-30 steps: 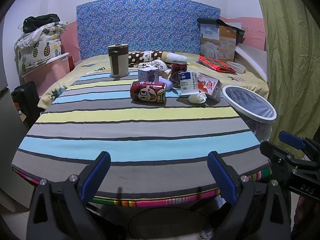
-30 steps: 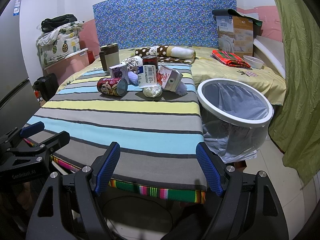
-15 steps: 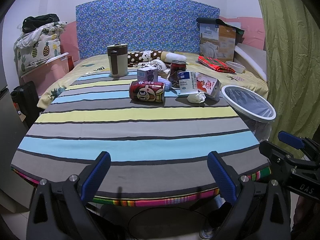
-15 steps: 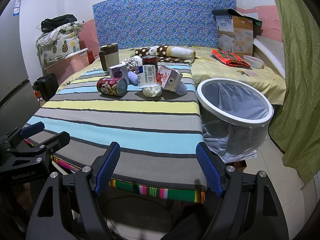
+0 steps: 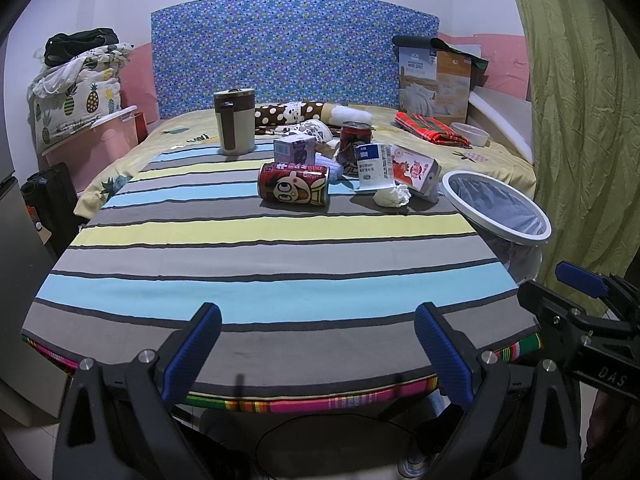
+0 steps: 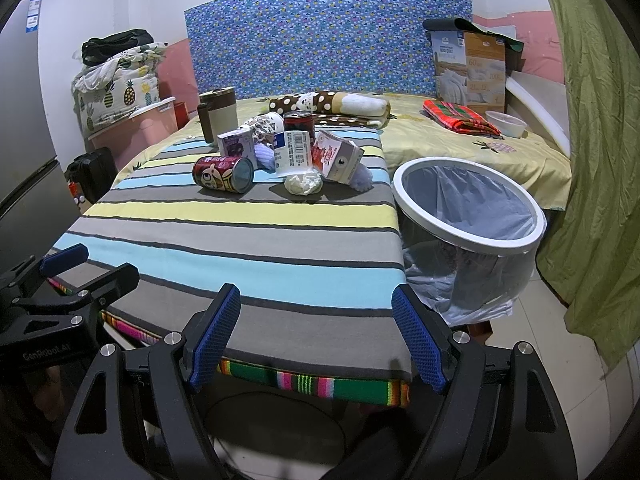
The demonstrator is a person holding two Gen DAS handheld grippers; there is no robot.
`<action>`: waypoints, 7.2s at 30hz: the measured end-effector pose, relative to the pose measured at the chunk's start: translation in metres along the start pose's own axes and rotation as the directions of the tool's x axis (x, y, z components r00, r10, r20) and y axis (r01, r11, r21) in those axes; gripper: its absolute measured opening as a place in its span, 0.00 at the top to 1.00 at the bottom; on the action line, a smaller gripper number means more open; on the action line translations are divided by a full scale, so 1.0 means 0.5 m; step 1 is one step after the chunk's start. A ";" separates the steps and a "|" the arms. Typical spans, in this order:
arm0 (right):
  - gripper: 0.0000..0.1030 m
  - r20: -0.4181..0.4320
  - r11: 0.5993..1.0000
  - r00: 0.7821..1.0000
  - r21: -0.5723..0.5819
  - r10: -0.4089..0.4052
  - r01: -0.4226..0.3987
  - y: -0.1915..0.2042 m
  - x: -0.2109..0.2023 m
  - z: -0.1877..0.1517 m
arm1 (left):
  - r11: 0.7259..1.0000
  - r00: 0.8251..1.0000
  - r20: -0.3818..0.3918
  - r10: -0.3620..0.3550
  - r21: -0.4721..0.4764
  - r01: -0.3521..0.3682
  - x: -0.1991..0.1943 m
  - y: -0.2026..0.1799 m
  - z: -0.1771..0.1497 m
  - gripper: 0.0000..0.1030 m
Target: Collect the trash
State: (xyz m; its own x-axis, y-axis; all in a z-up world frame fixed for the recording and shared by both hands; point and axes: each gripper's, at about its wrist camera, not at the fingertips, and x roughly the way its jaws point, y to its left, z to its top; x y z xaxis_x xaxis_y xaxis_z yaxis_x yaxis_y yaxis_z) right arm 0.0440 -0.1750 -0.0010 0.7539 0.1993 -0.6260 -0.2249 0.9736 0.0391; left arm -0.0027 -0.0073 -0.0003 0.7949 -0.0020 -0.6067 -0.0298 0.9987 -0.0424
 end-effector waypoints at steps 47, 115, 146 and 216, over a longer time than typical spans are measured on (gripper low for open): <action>0.23 -0.004 0.999 0.999 0.002 0.046 -0.046 -0.050 0.106 0.107 | 1.000 0.999 -0.027 0.021 0.008 -0.020 0.141 0.026 0.095 0.09; 0.61 -0.055 0.989 0.988 0.053 0.142 -0.139 -0.097 0.224 0.206 | 0.964 0.958 -0.122 -0.259 0.024 0.263 0.334 0.037 0.238 0.06; 0.61 -0.038 0.989 0.990 0.062 0.139 -0.136 -0.087 0.189 0.190 | 0.930 0.945 -0.135 -0.300 0.178 0.320 0.334 0.046 0.227 0.41; 0.61 0.048 0.968 0.999 0.251 -0.007 -0.005 -0.267 0.099 0.136 | 0.893 0.914 -0.049 -0.402 0.200 0.404 0.225 -0.196 0.307 0.47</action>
State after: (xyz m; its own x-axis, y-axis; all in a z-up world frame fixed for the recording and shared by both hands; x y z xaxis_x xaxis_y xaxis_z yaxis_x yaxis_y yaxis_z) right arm 0.1533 -0.2875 0.0157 0.7839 0.1978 -0.5885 -0.0668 0.9693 0.2367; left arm 0.1825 -0.0974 0.0573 0.7091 -0.4063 -0.5763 0.4156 0.9011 -0.1239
